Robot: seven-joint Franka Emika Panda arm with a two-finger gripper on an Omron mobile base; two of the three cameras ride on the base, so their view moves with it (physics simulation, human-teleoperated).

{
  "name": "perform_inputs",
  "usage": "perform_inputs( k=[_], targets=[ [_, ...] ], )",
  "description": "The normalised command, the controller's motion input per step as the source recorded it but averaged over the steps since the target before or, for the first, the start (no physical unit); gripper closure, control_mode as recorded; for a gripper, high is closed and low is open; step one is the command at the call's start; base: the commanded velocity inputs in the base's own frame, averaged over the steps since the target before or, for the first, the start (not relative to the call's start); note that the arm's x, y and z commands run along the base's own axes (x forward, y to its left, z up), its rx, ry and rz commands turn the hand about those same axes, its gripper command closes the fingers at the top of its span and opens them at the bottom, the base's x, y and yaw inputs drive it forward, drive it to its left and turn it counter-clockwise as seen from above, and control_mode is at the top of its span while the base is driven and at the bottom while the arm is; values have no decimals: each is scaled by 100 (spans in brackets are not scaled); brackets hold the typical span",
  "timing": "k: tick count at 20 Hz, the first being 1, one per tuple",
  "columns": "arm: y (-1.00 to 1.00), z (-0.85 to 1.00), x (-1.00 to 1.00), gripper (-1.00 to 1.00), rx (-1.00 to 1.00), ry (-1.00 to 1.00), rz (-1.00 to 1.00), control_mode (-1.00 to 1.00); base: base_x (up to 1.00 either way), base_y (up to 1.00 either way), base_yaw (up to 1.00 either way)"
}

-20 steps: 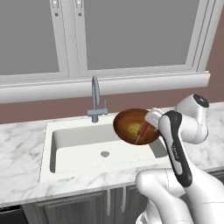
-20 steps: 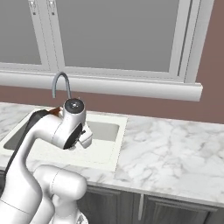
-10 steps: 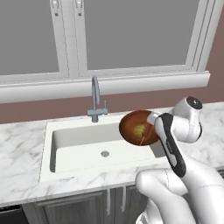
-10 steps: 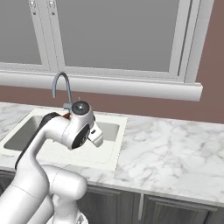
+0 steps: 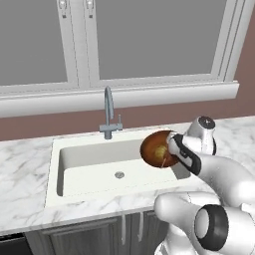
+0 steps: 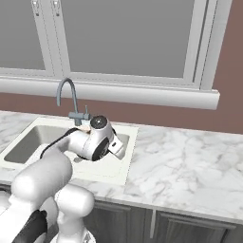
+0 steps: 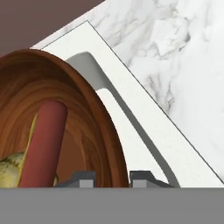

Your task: Dump the squash and hot dog from the bowl so the bowl can be washed. Place the bowl in the sink after clearing the leftovers.

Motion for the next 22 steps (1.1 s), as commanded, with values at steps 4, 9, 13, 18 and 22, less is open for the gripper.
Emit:
perform_inputs(
  k=[4, 9, 13, 18, 22],
  targets=[
    [-36, -39, 71, 100, -3, 11, 0, -100, 0, 0, 0],
    [-16, -12, 27, 100, 0, 6, 0, -100, 0, 0, 0],
    [0, -7, 2, 100, 0, 8, 0, -100, 0, 0, 0],
    [0, -30, 0, 100, -2, 2, 0, -100, 0, 0, 0],
    [0, -21, 2, 100, -4, 0, 0, -100, 0, 0, 0]
  ],
)
